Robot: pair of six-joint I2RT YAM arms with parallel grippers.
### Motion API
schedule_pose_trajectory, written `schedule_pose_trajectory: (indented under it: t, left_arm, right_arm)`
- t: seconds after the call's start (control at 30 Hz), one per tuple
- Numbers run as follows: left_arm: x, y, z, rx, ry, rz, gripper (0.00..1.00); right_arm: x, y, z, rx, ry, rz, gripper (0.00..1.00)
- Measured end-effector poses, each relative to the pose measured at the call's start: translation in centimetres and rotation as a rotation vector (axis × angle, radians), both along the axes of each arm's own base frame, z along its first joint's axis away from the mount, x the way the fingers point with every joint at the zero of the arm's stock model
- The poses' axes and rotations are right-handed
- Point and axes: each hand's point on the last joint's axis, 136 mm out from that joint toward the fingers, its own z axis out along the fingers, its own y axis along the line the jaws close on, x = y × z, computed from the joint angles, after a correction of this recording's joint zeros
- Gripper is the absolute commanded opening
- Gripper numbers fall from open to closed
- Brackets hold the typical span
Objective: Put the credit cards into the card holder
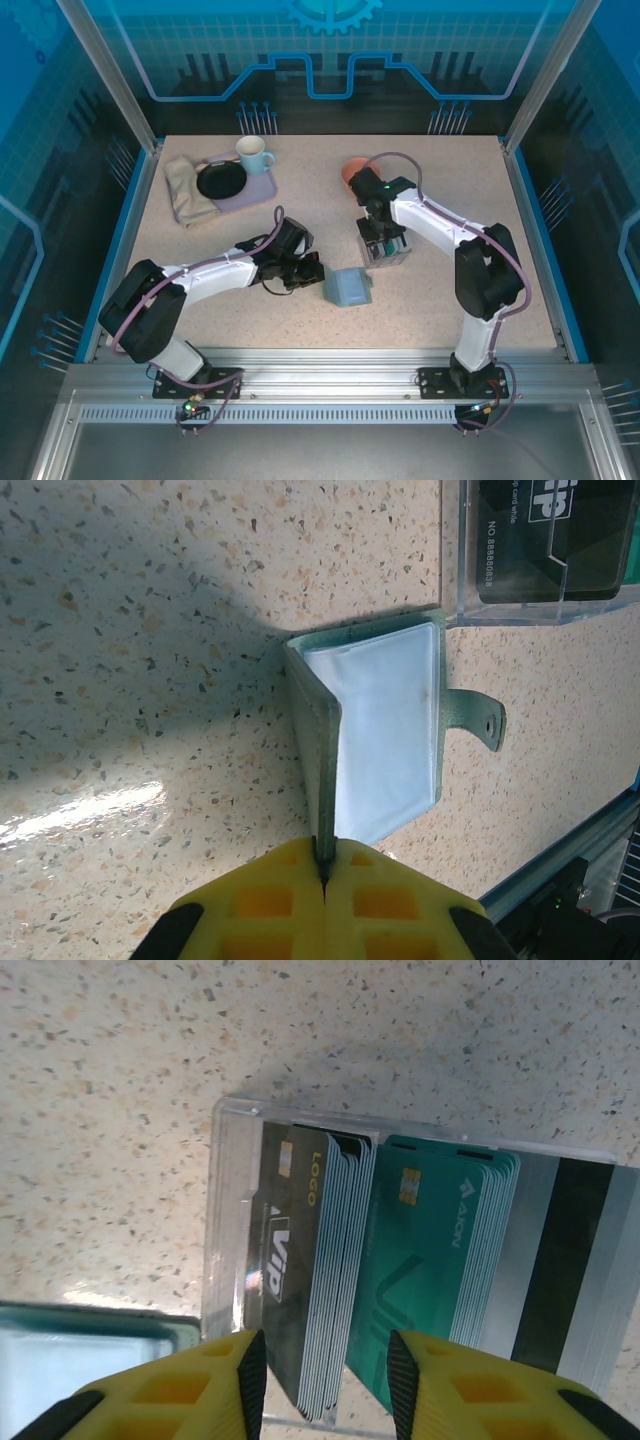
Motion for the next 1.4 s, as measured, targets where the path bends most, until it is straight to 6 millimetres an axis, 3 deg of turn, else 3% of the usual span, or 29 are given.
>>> schedule_pose_trajectory:
  t: [0.4,0.7,1.2,1.4]
  left_arm:
    - [0.0,0.0,0.0,0.0,0.0,0.0,0.01]
    - [0.0,0.0,0.0,0.0,0.0,0.0,0.02]
    - [0.0,0.0,0.0,-0.001,-0.001,0.0,0.02]
    - [-0.1,0.1,0.0,0.001,0.001,0.0,0.03]
  right_arm:
    - [0.3,0.0,-2.4,-0.133,0.015,0.039,0.47]
    - [0.5,-0.3,-2.9,-0.217,-0.005,0.054,0.47]
    - [0.7,-0.5,-1.0,-0.241,-0.062,0.059,0.38]
    - [0.4,0.0,-1.3,-0.214,-0.045,0.065,0.4]
